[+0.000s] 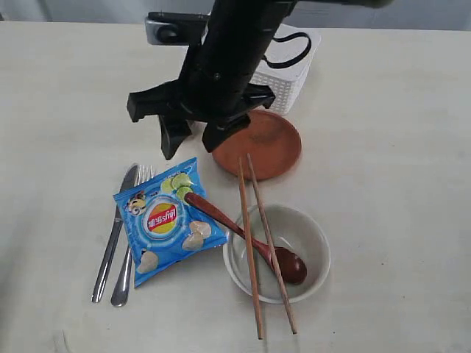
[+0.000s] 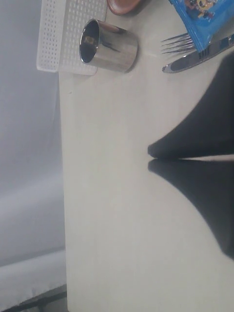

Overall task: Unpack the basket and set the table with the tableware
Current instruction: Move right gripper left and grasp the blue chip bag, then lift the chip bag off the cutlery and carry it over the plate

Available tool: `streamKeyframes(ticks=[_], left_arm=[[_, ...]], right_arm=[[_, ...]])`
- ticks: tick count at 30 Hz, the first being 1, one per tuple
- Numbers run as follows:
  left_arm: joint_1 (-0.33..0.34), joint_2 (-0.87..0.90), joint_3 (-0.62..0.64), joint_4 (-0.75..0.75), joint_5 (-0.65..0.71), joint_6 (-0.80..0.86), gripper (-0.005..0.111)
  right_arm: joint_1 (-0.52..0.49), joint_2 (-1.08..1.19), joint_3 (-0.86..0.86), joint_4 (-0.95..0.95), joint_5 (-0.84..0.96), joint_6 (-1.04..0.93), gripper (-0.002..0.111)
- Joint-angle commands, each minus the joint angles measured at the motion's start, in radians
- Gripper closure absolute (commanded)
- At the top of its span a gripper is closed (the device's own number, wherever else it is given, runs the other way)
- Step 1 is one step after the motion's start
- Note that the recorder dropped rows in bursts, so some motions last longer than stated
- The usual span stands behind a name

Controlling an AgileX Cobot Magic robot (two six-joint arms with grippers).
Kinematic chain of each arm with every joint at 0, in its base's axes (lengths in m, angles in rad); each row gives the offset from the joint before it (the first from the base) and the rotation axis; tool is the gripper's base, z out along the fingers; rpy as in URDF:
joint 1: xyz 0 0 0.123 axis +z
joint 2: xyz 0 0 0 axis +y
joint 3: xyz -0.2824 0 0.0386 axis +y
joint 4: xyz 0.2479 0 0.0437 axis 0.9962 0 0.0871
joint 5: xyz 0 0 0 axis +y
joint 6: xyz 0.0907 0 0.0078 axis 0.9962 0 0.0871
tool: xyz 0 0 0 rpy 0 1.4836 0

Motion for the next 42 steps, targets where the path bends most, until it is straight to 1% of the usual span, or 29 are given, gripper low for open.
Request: streamKeyframes(ticks=[1,6,11,33,42], left_arm=[[-0.007,-0.004,0.002,0.004,-0.006,0.0,0.107],[-0.007,-0.004,0.002,0.004,-0.006,0.0,0.107],[-0.007,-0.004,0.002,0.004,-0.006,0.0,0.107],[-0.007,-0.004,0.002,0.004,-0.006,0.0,0.107],[-0.007,-0.004,0.002,0.004,-0.006,0.0,0.107]], right_arm=[[0.001,0.093,-0.056,-0.015,0.012,-0.017,0.052],[0.001,0.158,-0.06,-0.015,0.005,-0.026,0.052],[0.001,0.161,-0.06,-0.015,-0.038,-0.03,0.052],[0.023,0.16,-0.06,-0.013,-0.035,-0.043,0.052],[0.023,0.21,-0.06,-0.012,-0.013,-0.046,0.052]])
